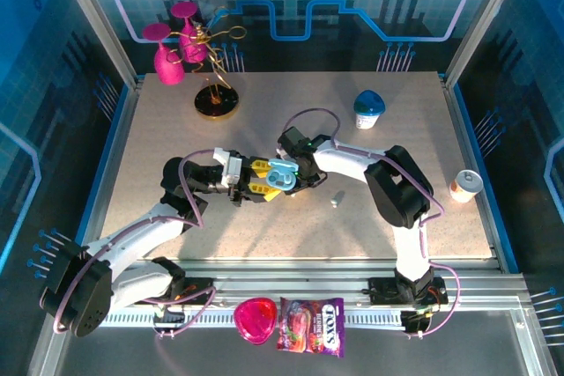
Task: Insert wireless bluetooth earbuds into charging case
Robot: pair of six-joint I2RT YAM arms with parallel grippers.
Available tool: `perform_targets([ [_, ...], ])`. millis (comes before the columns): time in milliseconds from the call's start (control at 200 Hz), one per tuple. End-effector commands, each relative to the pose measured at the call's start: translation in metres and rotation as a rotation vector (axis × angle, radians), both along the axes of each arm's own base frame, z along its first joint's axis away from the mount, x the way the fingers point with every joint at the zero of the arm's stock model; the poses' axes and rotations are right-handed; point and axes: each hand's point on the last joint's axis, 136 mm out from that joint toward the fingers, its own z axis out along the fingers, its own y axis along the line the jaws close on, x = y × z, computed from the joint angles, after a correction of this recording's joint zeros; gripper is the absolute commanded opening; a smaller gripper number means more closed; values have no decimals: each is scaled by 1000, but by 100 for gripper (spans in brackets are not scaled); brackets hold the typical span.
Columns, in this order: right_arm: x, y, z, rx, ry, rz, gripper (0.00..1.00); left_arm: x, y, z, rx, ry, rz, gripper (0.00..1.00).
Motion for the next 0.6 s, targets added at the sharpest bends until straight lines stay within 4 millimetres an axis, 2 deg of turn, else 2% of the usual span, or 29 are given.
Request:
perform_targets([
  [0,-5,-2,-6,-47,20,25,28,-5,2,4,-17,-45,9,32],
  [275,-3,-3,-1,-48,4,13,20,-5,2,5,-17,-48,12,32],
  [450,-2,-4,8,-38,-15,2,20,-5,2,5,-18,-47,11,32],
  [595,0,-12,19,-45,-53,-25,19,-3,1,4,-18,-44,18,32],
])
